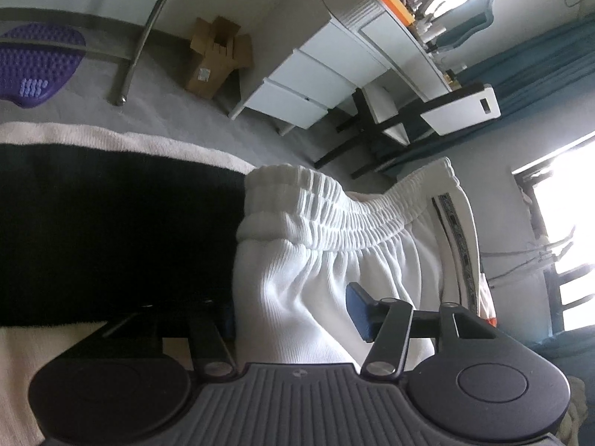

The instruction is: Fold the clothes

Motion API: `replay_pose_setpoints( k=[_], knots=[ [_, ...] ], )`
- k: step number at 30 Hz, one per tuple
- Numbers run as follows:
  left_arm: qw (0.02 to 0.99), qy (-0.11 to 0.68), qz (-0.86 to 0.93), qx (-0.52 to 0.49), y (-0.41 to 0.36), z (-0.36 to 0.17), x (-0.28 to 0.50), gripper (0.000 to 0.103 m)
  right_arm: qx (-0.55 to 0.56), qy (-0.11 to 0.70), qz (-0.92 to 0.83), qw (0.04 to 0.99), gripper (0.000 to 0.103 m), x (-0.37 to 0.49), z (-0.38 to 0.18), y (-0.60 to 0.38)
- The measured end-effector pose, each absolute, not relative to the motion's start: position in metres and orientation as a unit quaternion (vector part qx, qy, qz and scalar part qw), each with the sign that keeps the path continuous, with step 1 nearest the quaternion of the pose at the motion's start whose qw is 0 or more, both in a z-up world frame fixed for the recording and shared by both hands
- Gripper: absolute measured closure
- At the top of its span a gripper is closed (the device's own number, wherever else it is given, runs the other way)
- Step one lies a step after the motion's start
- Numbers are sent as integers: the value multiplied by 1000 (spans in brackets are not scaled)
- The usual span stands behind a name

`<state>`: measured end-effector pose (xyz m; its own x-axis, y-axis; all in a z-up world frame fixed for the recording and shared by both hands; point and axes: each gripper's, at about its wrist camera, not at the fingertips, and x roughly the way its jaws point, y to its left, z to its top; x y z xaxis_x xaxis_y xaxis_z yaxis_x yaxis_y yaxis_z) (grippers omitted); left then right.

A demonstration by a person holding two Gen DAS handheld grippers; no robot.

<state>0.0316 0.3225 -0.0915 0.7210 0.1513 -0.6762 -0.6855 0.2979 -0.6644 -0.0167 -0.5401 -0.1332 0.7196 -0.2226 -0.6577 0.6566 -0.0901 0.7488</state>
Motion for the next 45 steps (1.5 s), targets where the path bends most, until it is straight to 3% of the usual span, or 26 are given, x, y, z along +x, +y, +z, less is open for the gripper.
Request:
replay_pose_setpoints(
  k=[7,9,11,12,17,19,21,23,25,26,37,45],
  knots=[
    [761,262,253,-536,322,-94,28,44,684,201,-334,616,92,-15,-153,-546],
    [763,276,248,-528,320,-96,34,37,691,212,-334,605,89,-15,-159,-547],
    [752,291,233,-543,320,-105,41,35,693,225,-335,597,72,-12,-164,-548],
    [746,296,231,-550,320,-110,43,35,692,223,-343,594,70,-13,-164,-548],
    [749,287,235,-549,316,-109,44,33,672,207,-385,598,71,-17,-156,-549],
    [742,272,238,-565,316,-110,40,38,655,200,-385,618,73,-15,-150,-550],
    [735,258,238,-580,318,-112,36,44,647,189,-376,636,86,-15,-144,-550],
    [730,246,236,-592,319,-113,33,57,639,177,-366,653,94,-16,-138,-549],
    [724,245,242,-598,322,-114,32,79,630,165,-363,666,96,-18,-130,-548],
    [727,242,240,-595,322,-113,31,84,625,158,-362,673,97,-19,-125,-547],
    [771,223,166,-573,339,-75,35,93,584,104,-330,734,98,-9,-67,-549],
    [790,224,134,-554,363,-19,114,93,553,77,-294,776,98,46,-11,-556]
  ],
)
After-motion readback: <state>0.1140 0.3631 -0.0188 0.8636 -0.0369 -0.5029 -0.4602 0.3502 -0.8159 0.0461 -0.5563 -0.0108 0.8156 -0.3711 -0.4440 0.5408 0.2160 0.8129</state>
